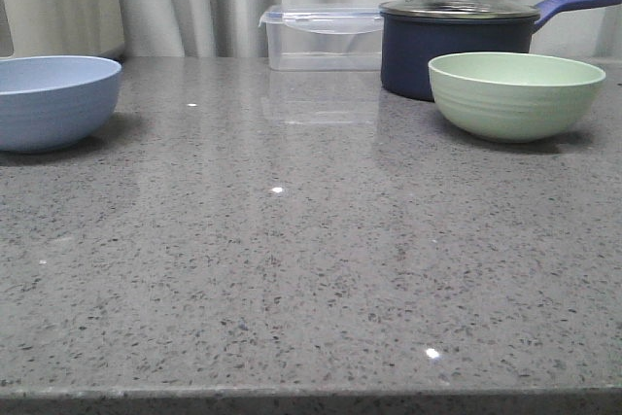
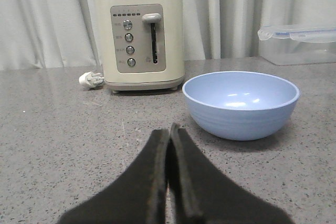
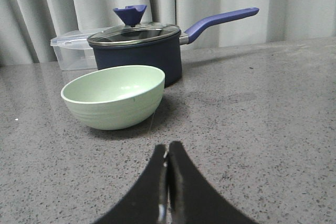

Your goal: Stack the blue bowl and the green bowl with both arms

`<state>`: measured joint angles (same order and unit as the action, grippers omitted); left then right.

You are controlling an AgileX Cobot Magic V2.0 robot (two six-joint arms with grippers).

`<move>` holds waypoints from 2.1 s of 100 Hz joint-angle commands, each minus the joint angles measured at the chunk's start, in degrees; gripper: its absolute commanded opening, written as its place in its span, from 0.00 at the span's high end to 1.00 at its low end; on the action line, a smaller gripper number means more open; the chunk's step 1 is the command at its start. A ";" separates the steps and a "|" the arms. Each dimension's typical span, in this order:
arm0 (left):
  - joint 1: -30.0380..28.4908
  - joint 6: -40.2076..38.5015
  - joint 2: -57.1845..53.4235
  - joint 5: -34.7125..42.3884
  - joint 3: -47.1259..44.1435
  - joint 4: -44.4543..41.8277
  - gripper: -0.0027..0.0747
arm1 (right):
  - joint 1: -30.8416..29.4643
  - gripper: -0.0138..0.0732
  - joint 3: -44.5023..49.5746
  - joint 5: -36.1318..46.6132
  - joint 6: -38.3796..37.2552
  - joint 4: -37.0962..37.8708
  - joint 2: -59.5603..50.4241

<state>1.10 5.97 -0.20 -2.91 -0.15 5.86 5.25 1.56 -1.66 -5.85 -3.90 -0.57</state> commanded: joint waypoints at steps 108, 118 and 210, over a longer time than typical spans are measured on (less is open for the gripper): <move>0.09 -0.33 -1.95 4.07 -0.90 0.42 0.99 | -0.26 0.92 -1.61 3.55 0.51 0.27 -1.06; 0.09 -0.33 -1.13 2.91 2.58 0.42 0.99 | -0.26 0.92 -4.35 -0.07 0.51 0.27 -0.54; -0.03 -0.33 30.55 -16.17 37.80 0.42 0.96 | -0.26 0.67 -33.82 -22.46 0.51 0.27 30.43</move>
<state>1.10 5.97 28.64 -23.08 35.17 5.86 5.25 -29.61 -26.94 -5.85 -3.90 27.95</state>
